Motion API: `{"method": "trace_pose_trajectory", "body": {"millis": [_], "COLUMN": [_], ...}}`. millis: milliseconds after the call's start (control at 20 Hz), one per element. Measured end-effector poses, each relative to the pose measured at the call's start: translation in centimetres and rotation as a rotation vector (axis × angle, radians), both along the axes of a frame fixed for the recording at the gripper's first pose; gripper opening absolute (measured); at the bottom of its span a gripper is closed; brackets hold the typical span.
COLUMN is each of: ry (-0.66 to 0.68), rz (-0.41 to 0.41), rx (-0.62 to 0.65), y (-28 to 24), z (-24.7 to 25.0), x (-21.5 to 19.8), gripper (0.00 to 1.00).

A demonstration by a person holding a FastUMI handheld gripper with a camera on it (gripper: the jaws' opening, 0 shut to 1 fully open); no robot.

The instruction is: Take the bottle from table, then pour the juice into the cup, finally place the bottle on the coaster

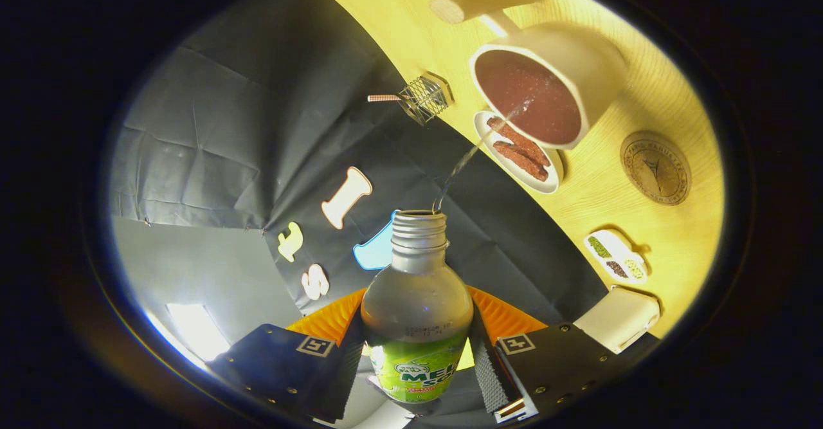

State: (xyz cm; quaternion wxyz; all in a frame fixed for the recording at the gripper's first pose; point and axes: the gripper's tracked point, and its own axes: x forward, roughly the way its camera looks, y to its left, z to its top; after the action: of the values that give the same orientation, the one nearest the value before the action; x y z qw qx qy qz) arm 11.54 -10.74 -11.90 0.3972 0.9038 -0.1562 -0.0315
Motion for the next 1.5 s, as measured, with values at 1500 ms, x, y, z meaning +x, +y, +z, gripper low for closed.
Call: {"method": "trace_pose_trajectory", "body": {"millis": [1500], "ry": [0.058], "rz": [0.011], "rx": [-0.115], "y": [-0.6], "z": [-3.7], "x": [0.2], "gripper": [0.77]}}
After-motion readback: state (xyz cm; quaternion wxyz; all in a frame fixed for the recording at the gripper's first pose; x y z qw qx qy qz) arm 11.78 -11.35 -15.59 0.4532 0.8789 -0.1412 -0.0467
